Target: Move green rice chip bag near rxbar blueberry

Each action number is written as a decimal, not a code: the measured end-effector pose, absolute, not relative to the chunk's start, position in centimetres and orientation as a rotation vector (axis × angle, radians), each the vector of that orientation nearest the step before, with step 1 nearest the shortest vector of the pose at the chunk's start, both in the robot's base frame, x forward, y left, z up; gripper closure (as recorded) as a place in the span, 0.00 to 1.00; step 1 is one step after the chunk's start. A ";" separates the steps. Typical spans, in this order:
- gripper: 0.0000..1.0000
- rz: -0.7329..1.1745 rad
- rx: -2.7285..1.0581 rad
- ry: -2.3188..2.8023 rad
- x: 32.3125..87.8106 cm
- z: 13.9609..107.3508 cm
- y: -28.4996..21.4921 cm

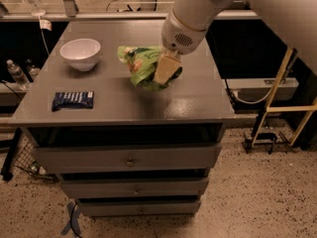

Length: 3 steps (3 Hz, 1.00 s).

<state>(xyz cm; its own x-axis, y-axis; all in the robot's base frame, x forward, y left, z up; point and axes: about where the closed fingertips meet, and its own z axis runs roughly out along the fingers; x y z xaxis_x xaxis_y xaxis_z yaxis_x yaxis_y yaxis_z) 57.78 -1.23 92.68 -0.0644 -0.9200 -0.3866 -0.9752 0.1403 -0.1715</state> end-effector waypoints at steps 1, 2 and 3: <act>1.00 0.226 -1.978 1.913 57.5 91.8 3.1; 1.00 0.280 -2.102 1.831 57.4 90.4 6.2; 1.00 0.361 -2.187 1.745 57.3 89.3 9.4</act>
Offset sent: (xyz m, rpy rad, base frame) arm -0.0061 0.1088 -0.0381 -0.0414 0.0922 0.3859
